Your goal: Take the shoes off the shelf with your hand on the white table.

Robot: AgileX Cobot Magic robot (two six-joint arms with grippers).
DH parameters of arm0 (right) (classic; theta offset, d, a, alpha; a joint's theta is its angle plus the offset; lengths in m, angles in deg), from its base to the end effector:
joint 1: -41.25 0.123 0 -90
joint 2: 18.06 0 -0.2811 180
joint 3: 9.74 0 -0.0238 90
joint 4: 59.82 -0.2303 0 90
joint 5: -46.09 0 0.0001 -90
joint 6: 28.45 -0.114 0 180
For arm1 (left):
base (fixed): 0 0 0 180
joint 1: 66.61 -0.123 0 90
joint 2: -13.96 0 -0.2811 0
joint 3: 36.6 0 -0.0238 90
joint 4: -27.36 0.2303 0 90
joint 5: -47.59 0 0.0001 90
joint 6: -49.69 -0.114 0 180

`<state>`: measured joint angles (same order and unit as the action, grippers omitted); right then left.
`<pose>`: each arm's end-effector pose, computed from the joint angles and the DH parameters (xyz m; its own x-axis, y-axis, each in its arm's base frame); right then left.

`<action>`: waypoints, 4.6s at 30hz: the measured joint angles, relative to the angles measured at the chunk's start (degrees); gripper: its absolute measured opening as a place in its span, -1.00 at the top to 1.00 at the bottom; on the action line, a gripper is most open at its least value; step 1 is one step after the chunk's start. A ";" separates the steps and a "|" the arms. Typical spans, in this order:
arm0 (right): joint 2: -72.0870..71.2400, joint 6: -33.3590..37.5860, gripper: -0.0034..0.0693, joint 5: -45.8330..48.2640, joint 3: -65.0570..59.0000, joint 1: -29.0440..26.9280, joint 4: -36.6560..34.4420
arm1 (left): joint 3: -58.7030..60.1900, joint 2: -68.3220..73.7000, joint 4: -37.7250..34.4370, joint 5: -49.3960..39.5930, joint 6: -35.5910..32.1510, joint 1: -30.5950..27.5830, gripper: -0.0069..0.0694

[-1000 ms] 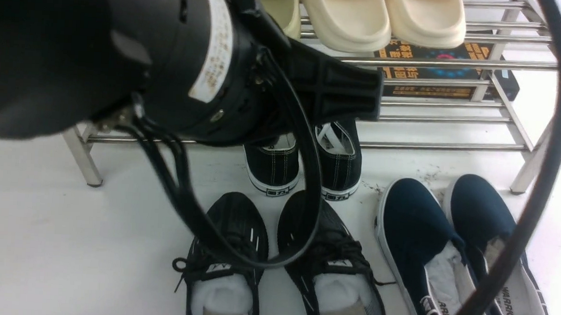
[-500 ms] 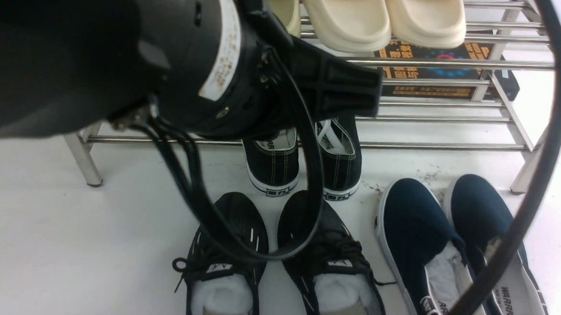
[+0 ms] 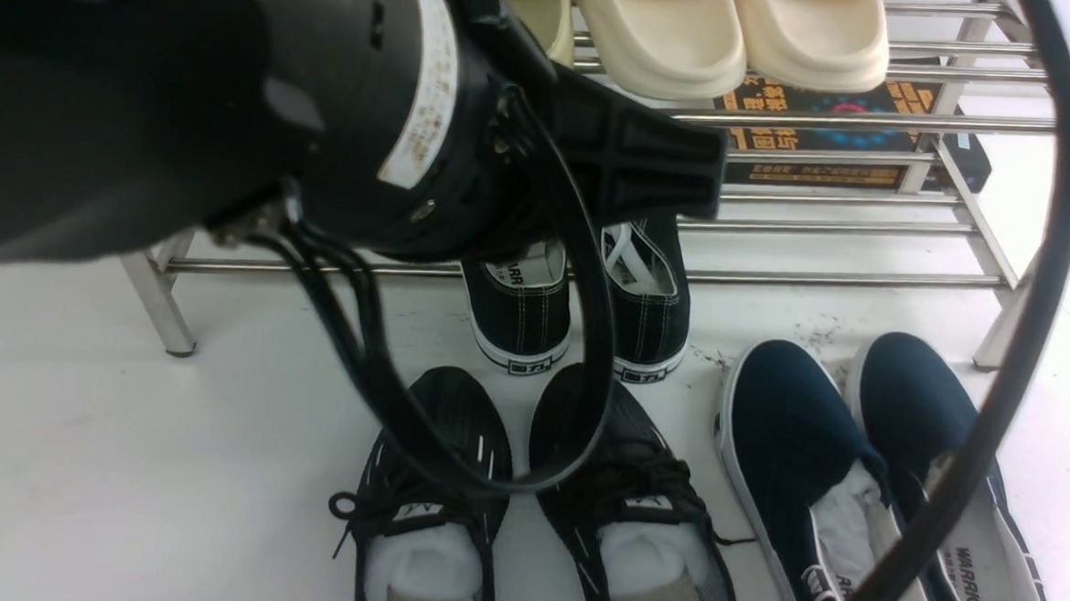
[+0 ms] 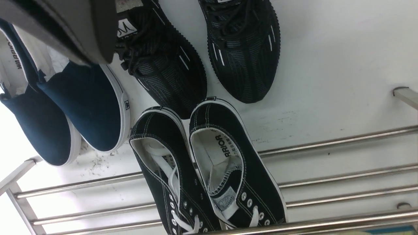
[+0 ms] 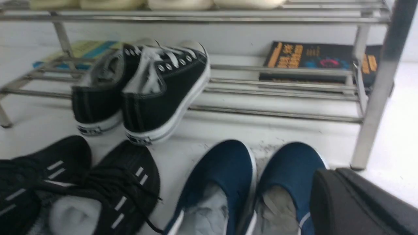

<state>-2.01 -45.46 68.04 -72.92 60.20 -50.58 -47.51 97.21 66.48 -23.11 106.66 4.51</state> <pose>0.0622 0.0141 0.2455 -0.2166 0.0803 -0.9729 -0.2392 0.9618 0.1327 0.1420 -0.2054 0.4265 -0.6009 0.0982 -0.7933 0.3089 0.9438 -0.1172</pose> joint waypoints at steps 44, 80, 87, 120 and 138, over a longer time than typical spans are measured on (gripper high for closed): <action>-8.77 0.00 0.80 0.97 -14.61 -14.10 -3.03 | 4.30 -11.39 -20.25 0.00 -37.14 -42.23 0.78; -8.77 0.00 0.67 0.97 -14.61 -14.10 -3.03 | 48.83 -35.30 -74.80 15.47 -73.14 -57.68 0.75; -8.77 0.00 0.64 0.97 -14.61 -14.10 -3.03 | 48.83 -35.30 -68.91 22.45 -73.27 -57.68 0.72; -8.77 0.00 0.54 0.97 -14.61 -14.10 -3.03 | 88.53 -75.79 -29.45 45.76 -29.64 -67.02 0.65; -8.77 0.00 0.48 0.97 -14.61 -14.10 -3.03 | 88.47 -76.00 -30.74 45.58 -31.93 -68.44 0.60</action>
<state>-10.78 -45.46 69.01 -87.53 46.10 -53.61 40.96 21.21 35.74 22.48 74.73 -63.92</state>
